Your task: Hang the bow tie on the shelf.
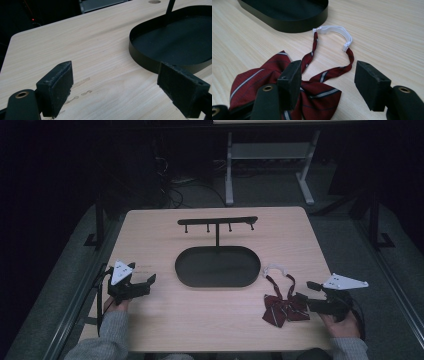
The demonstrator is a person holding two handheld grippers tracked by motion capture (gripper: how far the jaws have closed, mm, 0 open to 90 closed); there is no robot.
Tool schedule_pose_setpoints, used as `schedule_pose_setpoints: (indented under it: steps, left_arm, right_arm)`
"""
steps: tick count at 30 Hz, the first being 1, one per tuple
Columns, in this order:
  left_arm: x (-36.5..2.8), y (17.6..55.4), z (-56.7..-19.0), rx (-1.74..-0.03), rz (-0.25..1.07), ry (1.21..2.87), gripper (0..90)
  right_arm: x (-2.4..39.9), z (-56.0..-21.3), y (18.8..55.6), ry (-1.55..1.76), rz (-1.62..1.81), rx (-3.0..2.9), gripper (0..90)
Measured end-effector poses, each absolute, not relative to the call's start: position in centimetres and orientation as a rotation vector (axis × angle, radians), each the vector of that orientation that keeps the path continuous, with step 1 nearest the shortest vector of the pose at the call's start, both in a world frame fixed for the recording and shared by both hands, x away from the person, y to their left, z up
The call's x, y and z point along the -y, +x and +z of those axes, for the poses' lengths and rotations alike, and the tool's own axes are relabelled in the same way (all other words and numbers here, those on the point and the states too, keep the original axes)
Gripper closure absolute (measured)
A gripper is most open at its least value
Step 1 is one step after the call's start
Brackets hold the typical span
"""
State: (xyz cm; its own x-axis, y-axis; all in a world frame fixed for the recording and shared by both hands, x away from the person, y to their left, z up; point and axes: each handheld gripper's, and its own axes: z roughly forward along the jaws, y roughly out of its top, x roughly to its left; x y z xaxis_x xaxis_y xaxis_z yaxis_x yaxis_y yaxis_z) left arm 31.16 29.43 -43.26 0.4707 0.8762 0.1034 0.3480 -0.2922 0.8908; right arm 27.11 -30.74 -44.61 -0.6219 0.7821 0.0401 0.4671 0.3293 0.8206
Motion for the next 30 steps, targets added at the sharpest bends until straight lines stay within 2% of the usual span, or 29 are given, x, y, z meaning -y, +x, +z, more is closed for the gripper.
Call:
schedule_pose_setpoints:
  steps: [18, 30]
  left_arm:
    - [-29.4, 31.1, -43.4, -1.028, 0.769, 1.859, 13.0]
    - [-29.4, 31.1, -43.2, -1.021, 0.781, 1.859, 13.0]
  right_arm:
    - [29.0, -43.9, 29.1, 1.146, 1.228, -2.354, 26.3]
    - [27.0, -41.4, 32.5, 1.129, 1.094, -2.413, 36.5]
